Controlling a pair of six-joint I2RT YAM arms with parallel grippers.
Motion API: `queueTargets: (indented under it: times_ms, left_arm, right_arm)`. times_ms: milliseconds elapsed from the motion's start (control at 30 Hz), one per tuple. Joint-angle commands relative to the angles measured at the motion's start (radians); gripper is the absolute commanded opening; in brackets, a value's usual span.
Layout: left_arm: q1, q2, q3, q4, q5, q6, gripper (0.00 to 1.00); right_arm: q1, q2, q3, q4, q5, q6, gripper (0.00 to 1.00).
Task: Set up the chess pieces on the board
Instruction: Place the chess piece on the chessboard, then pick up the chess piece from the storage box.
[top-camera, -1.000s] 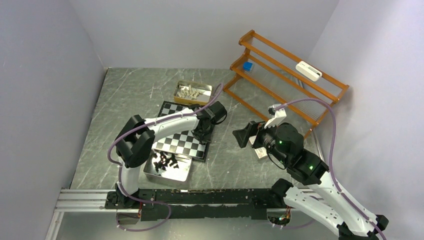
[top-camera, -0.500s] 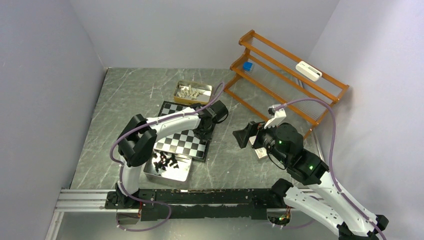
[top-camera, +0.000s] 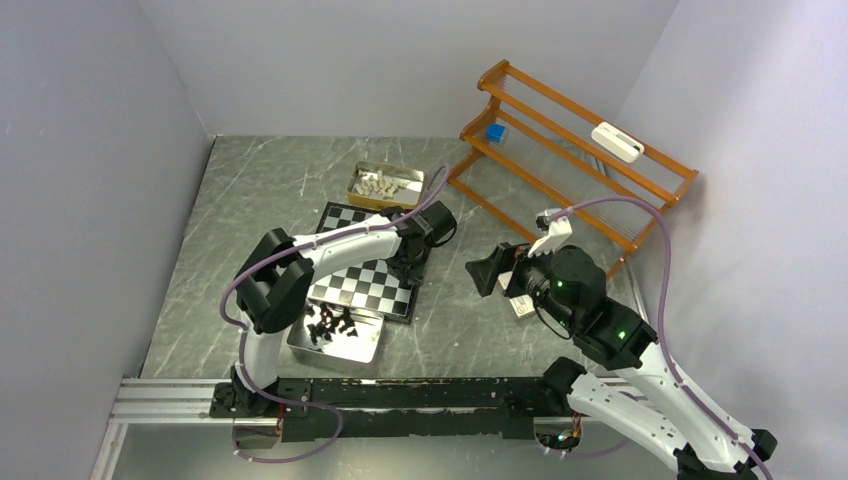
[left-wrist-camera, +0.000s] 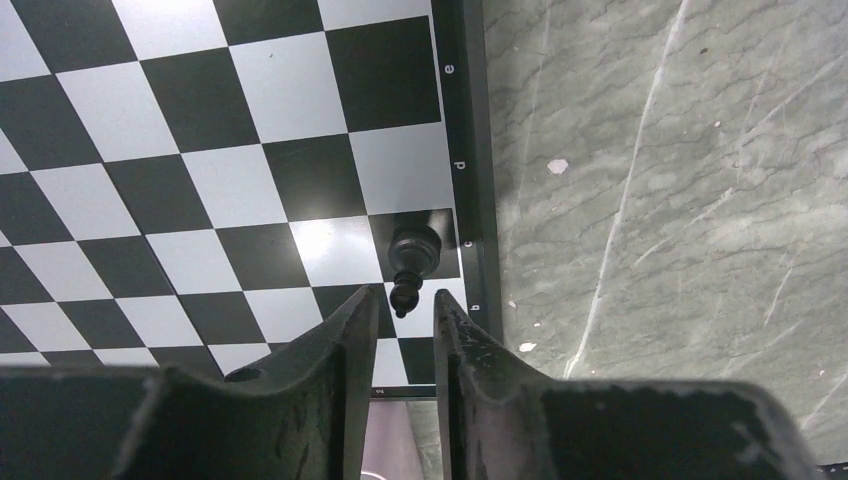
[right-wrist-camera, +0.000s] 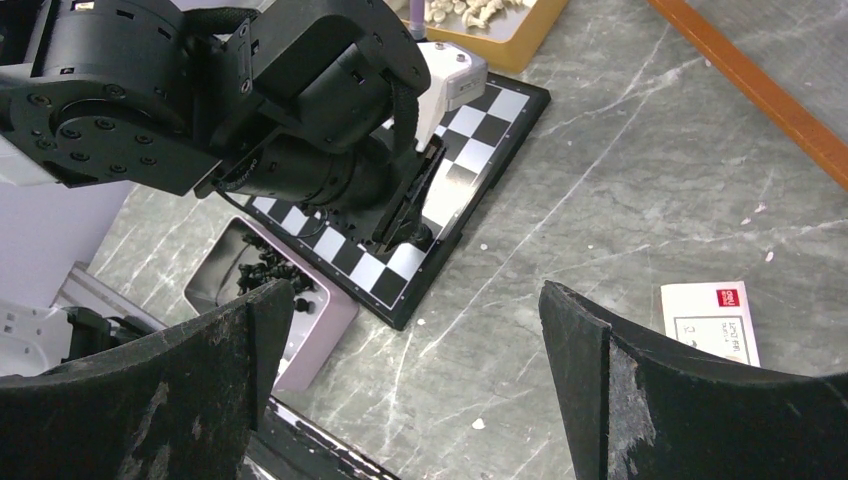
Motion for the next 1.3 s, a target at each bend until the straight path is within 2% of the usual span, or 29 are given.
queueTargets:
  times_ms: [0, 267, 433, 633, 833, 967, 1000, 1067, 1267]
  left_arm:
    - [-0.007, -0.002, 0.039, -0.019, -0.023, -0.001, 0.34]
    - [0.014, -0.06, 0.05, 0.021, 0.059, -0.004, 0.47]
    - [0.086, -0.143, 0.056, 0.038, 0.091, 0.005, 0.59]
    - [0.323, -0.329, -0.051, 0.115, 0.224, 0.038, 0.69]
    - [0.579, -0.548, -0.174, 0.151, 0.287, 0.107, 0.74]
    - [0.612, -0.741, -0.264, 0.197, 0.253, 0.175, 0.79]
    - [0.612, -0.791, -0.294, 0.208, 0.252, 0.186, 0.86]
    - [0.612, -0.871, -0.353, 0.214, 0.245, 0.196, 0.92]
    - [0.612, -1.056, -0.483, 0.181, -0.01, 0.222, 0.98]
  right_arm:
    - [0.003, -0.002, 0.001, 0.015, 0.013, -0.005, 0.98]
    - [0.003, 0.032, 0.012, 0.005, -0.005, 0.006, 0.98]
    - [0.003, 0.086, 0.045, -0.008, -0.031, 0.002, 0.97]
    - [0.004, 0.144, 0.058, 0.034, -0.114, 0.033, 0.91]
    - [0.005, 0.233, 0.059, 0.11, -0.223, 0.082, 0.78]
    - [0.007, 0.322, 0.055, 0.172, -0.3, 0.113, 0.65]
    - [0.01, 0.346, 0.054, 0.19, -0.314, 0.126, 0.63]
    - [0.027, 0.397, 0.054, 0.227, -0.323, 0.153, 0.58]
    - [0.166, 0.593, 0.107, 0.325, -0.262, 0.18, 0.53]
